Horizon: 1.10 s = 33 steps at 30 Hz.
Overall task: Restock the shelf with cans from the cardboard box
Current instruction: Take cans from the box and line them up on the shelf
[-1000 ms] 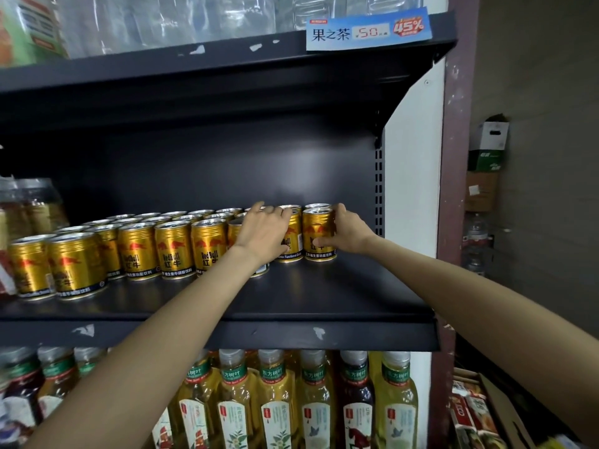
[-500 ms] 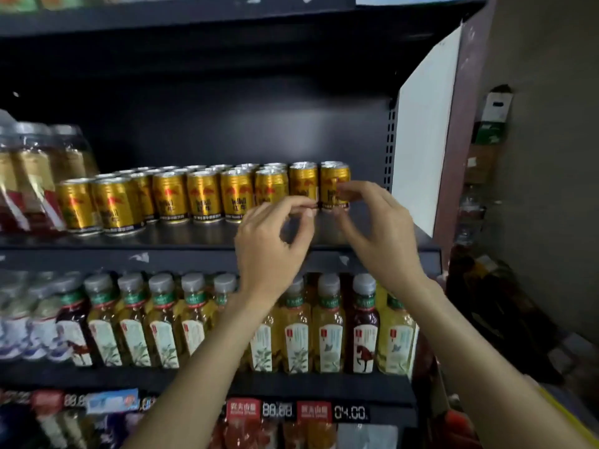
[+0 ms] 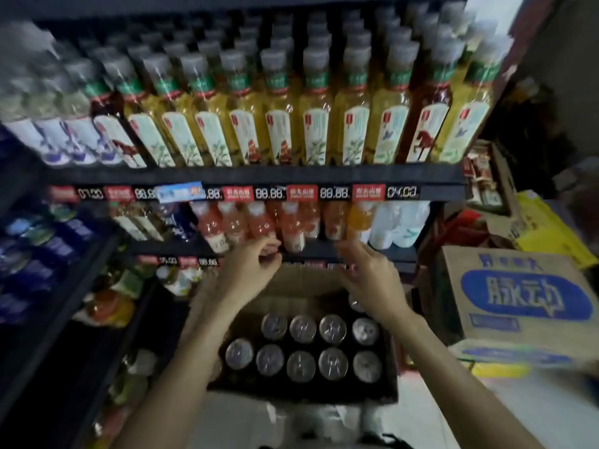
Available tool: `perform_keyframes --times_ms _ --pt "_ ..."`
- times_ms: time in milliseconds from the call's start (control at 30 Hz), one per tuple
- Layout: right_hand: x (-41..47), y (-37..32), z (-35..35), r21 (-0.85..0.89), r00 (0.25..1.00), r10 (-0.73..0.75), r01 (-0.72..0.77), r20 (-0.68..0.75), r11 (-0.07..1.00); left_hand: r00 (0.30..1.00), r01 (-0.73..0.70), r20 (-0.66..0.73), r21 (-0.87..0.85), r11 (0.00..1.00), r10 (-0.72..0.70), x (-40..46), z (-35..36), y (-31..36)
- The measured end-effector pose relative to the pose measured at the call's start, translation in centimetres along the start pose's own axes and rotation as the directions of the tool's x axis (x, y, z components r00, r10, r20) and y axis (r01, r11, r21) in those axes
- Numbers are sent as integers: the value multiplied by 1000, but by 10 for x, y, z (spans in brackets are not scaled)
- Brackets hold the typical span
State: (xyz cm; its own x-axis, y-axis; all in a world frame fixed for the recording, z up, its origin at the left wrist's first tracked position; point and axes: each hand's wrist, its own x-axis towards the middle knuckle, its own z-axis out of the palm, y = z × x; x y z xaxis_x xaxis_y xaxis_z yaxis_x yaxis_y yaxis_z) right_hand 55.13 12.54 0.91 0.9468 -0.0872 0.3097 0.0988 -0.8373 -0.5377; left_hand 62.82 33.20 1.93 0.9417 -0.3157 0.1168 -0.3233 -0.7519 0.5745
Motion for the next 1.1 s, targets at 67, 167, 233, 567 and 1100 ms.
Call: perform_keyframes --times_ms 67,167,233,567,1100 --pt "-19 2 28 -33 983 95 -91 155 995 995 60 78 27 998 -62 -20 13 -39" --pt "-41 3 68 -34 926 180 -179 332 983 970 132 190 96 987 -149 -47 30 -94" --pt "-50 1 94 -79 883 191 -174 429 982 958 137 218 218 966 -185 -63 37 -122" --pt "-52 -52 200 -127 722 -133 294 679 947 908 -59 377 541 839 -180 -103 44 -176" --pt "-56 -61 205 -51 884 -102 141 455 989 830 -78 499 545 835 -249 -79 54 -184"
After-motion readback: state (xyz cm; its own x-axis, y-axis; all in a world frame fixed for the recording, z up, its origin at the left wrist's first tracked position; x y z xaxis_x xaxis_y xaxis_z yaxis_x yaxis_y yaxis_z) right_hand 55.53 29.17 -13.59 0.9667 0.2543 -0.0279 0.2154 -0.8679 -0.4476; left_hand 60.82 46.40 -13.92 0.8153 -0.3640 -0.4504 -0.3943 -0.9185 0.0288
